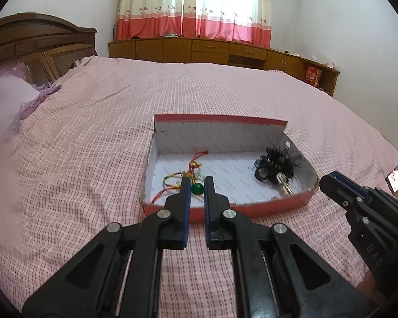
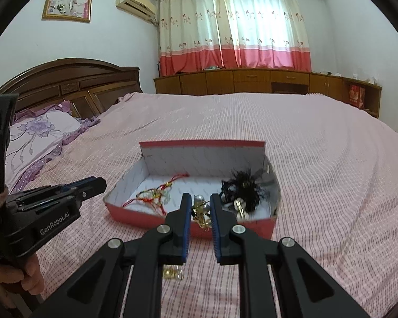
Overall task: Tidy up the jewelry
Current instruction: 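Carry the green earring in left tool and gold earring in right tool into the shoebox, then open left tool releasing the green earring while right tool releases the gold earring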
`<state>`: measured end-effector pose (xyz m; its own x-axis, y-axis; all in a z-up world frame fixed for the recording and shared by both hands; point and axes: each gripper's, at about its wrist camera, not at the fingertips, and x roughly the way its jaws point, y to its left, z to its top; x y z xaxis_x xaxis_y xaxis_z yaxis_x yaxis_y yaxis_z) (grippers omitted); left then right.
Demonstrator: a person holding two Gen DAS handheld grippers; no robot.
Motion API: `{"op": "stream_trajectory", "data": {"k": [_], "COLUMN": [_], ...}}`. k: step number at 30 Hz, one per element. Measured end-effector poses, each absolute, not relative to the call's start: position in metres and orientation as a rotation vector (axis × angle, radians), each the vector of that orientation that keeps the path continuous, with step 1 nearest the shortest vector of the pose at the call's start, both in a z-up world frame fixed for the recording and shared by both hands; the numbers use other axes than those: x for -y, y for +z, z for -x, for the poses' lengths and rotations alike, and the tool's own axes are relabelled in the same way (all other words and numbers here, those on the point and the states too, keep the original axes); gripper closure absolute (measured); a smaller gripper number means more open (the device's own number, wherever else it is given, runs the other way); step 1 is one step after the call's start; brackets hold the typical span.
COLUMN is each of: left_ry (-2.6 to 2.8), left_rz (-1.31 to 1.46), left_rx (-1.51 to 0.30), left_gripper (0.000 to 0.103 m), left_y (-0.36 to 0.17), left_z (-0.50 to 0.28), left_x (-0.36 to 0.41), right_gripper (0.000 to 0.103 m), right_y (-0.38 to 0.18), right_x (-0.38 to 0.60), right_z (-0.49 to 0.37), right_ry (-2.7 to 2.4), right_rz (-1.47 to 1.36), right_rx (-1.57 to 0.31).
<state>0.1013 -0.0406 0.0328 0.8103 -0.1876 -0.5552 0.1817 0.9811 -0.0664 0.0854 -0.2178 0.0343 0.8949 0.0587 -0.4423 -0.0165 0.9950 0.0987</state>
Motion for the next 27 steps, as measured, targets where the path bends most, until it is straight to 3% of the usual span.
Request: {"op": "stream_trajectory", "data": {"k": [27], "left_ry": [-0.166], "left_rz": [0.005], "left_rx": [-0.64], "left_gripper": [0.102], "left_y": [-0.003], "left_z": [-0.172], "left_x": [0.053], "right_gripper": [0.087], "right_y": [0.007], "right_x": [0.231], "right_z": [-0.171], "right_ry": [0.001], "right_rz": [-0.095], "right_rx": [-0.509]}}
